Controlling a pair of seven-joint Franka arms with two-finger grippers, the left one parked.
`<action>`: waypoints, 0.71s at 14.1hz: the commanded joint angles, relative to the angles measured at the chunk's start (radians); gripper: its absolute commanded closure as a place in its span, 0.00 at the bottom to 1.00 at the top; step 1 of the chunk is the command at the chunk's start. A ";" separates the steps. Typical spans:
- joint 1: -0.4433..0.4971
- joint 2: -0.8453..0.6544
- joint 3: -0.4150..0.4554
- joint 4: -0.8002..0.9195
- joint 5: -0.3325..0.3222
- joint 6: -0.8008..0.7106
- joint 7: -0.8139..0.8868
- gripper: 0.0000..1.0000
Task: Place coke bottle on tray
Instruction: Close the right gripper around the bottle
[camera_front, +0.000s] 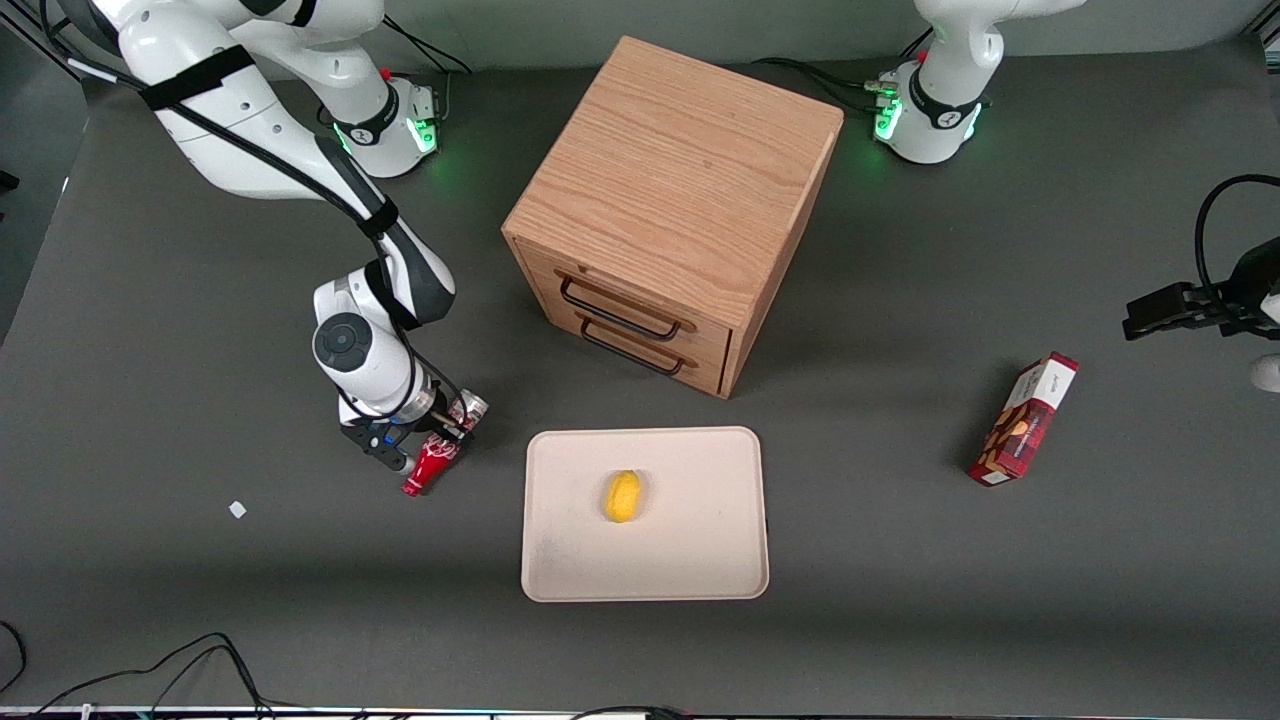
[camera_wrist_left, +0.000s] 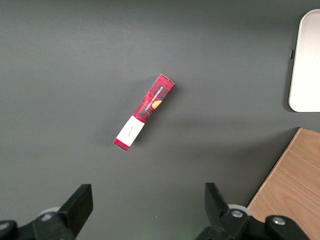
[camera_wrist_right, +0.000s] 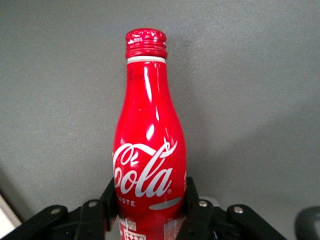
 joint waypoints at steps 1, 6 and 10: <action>0.005 -0.010 -0.002 0.015 -0.036 -0.008 0.036 1.00; -0.016 -0.208 0.012 0.024 -0.035 -0.305 -0.079 1.00; -0.107 -0.331 0.088 0.128 0.060 -0.592 -0.236 1.00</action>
